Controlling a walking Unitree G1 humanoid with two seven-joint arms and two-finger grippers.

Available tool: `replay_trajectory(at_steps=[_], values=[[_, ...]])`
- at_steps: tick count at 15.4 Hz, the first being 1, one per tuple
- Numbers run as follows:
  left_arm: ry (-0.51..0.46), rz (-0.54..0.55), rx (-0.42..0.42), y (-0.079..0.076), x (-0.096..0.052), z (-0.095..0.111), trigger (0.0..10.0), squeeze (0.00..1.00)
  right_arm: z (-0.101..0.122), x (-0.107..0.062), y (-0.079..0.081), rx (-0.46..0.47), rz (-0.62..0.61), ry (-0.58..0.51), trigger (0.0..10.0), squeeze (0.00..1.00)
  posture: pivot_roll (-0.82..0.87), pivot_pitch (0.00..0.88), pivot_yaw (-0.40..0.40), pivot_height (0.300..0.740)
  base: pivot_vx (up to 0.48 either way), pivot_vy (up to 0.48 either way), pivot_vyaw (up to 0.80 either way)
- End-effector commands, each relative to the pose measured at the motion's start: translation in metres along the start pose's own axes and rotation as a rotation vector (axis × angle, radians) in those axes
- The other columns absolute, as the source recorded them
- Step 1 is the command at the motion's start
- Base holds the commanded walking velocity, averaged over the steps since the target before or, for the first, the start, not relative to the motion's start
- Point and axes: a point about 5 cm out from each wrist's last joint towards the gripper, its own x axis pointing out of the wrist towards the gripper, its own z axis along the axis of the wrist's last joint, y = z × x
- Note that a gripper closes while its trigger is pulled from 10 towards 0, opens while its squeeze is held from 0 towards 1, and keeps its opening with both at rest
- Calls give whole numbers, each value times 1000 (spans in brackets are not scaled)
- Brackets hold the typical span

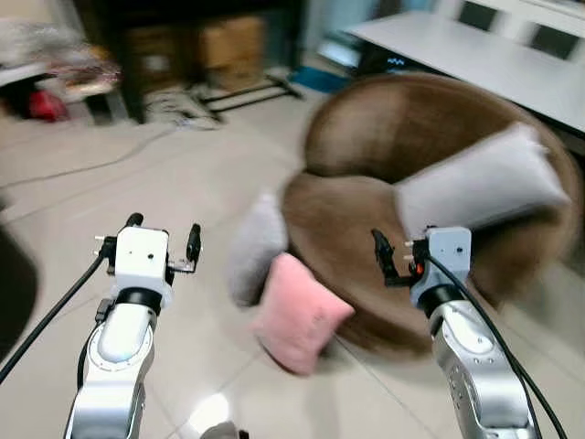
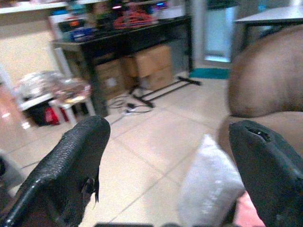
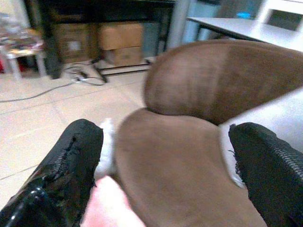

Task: Move the pillow to the sofa from floor

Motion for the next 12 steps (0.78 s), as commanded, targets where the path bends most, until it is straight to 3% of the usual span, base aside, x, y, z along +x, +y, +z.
replay_trajectory(at_steps=[1, 3, 6, 7, 8, 12], values=[[-10, -7, -4, -1, 1, 4, 10000, 0, 3, 0, -1, -20, -15, -5, 10000, 1000, -28, 0, -68, 740, 296, 0, 794], [-9, 2, -4, 1, 0, 4, 10000, 0, 1, 0, 1, 10, -5, 10, 10000, 1000, -24, 0, -66, 740, 292, 0, 797], [-7, 12, -2, 3, -1, 4, 10000, 0, 1, -1, 5, 25, 11, 0, 10000, 1000, -20, 0, -70, 740, 294, 0, 0], [-7, 15, -1, 4, -1, 4, 10000, 0, 0, -1, 4, 17, -4, 3, 10000, 769, -21, 0, -72, 740, 296, 0, 0], [-7, 17, -1, 4, -1, 4, 10000, 0, 0, -1, 3, 22, -3, 5, 10000, 0, -23, 0, -71, 740, 292, 0, 0], [-8, 14, -1, 3, 0, 4, 10000, 0, 0, -1, 2, 41, -7, 16, 10000, 0, -23, 0, -70, 740, 293, 0, 0]])
